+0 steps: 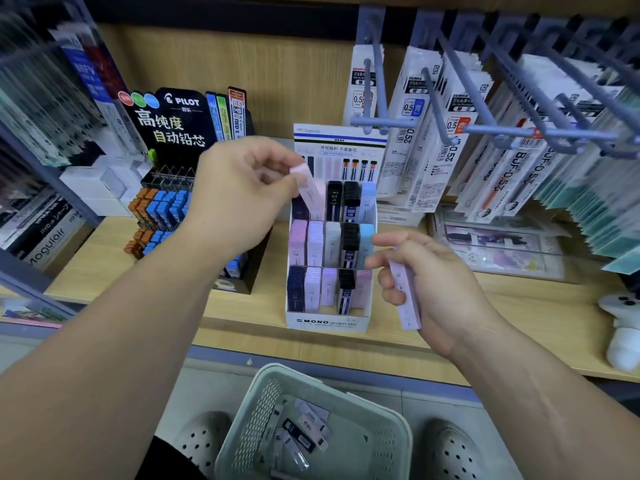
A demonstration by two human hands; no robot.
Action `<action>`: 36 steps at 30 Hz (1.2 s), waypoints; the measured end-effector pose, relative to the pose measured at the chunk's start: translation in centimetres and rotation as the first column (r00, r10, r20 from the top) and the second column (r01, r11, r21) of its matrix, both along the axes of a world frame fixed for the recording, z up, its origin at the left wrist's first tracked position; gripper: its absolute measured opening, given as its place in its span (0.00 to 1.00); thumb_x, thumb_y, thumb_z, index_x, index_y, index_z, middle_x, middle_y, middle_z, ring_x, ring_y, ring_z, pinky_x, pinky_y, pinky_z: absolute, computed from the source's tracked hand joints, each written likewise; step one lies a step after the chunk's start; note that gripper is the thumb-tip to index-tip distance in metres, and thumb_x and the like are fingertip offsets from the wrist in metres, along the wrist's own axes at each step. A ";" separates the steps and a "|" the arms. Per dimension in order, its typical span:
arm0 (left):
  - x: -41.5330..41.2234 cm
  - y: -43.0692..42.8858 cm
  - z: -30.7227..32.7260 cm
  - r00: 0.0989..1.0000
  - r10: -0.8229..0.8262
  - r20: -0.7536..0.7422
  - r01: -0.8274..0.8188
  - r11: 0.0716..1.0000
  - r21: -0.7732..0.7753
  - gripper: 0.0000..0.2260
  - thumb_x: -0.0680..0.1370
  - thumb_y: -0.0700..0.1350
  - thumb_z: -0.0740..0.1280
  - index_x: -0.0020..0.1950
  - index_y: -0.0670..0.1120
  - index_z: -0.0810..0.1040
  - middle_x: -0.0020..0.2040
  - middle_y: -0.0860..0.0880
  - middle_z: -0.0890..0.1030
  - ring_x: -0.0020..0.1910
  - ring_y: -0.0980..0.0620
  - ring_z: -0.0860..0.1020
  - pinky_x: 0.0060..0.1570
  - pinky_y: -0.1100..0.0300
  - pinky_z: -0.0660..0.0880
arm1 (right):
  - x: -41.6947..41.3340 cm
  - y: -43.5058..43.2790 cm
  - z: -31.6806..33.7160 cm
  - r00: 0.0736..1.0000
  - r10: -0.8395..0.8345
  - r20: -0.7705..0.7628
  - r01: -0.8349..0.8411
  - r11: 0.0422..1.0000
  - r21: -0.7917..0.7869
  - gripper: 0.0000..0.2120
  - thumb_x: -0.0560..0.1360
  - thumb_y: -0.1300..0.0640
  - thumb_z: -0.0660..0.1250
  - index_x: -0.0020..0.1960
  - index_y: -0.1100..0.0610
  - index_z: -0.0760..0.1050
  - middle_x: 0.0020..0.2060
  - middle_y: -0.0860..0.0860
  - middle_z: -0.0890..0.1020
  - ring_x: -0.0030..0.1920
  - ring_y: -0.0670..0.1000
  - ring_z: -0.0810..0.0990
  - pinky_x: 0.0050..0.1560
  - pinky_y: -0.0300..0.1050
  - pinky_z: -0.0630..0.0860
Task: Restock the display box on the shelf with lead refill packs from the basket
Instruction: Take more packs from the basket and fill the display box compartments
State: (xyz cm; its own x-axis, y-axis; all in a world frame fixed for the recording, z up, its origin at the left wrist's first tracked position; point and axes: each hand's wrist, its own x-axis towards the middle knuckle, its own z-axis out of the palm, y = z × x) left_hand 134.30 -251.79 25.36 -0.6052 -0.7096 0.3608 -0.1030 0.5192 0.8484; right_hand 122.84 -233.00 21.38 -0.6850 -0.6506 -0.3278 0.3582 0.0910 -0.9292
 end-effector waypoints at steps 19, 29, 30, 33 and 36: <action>-2.1 -1.1 -4.1 0.982 0.053 0.182 0.060 0.825 -0.562 0.06 0.73 0.40 0.74 0.49 0.43 0.86 0.46 0.47 0.82 0.41 0.54 0.74 0.45 0.51 0.78 | -0.7 1.4 1.4 0.944 -0.007 0.329 0.075 0.978 -0.194 0.11 0.82 0.65 0.60 0.60 0.58 0.78 0.47 0.59 0.87 0.39 0.53 0.85 0.37 0.48 0.83; -1.9 1.0 -2.7 0.981 0.090 0.172 0.016 0.848 -0.530 0.06 0.75 0.41 0.72 0.51 0.46 0.85 0.42 0.51 0.81 0.37 0.58 0.75 0.43 0.64 0.74 | -0.5 1.0 1.8 0.943 -0.034 0.332 0.114 0.968 -0.223 0.09 0.82 0.63 0.61 0.61 0.63 0.73 0.49 0.61 0.86 0.46 0.58 0.87 0.40 0.48 0.84; -1.8 1.6 -2.2 0.983 0.065 0.169 0.012 0.908 -0.419 0.04 0.75 0.41 0.72 0.48 0.47 0.86 0.39 0.54 0.81 0.33 0.61 0.74 0.40 0.70 0.72 | -0.5 0.9 1.8 0.945 -0.039 0.325 0.116 0.969 -0.220 0.08 0.82 0.63 0.62 0.60 0.63 0.73 0.48 0.61 0.87 0.44 0.58 0.88 0.39 0.47 0.84; -1.3 3.6 -1.7 0.983 -0.087 0.162 0.069 0.991 0.113 0.06 0.76 0.42 0.72 0.41 0.50 0.85 0.32 0.53 0.81 0.28 0.58 0.73 0.31 0.65 0.72 | -0.2 0.7 1.8 0.963 -0.036 0.267 0.084 0.981 -0.173 0.04 0.82 0.62 0.63 0.55 0.61 0.74 0.44 0.58 0.87 0.38 0.54 0.87 0.30 0.41 0.80; -0.8 5.7 -2.0 0.969 -0.212 0.127 0.142 0.899 0.415 0.04 0.78 0.42 0.70 0.45 0.47 0.85 0.31 0.52 0.81 0.26 0.57 0.72 0.28 0.65 0.69 | 0.3 0.6 1.6 0.983 0.029 0.181 -0.006 0.992 -0.125 0.02 0.82 0.59 0.63 0.52 0.57 0.74 0.44 0.54 0.88 0.39 0.52 0.87 0.26 0.38 0.74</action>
State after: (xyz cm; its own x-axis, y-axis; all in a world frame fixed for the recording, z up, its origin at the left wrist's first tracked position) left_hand 133.47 -246.04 23.39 -0.7603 -0.6479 -0.0467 -0.1979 0.1625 0.9667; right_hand 123.13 -232.40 22.97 -0.6091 -0.7053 -0.3626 0.5220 -0.0124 -0.8528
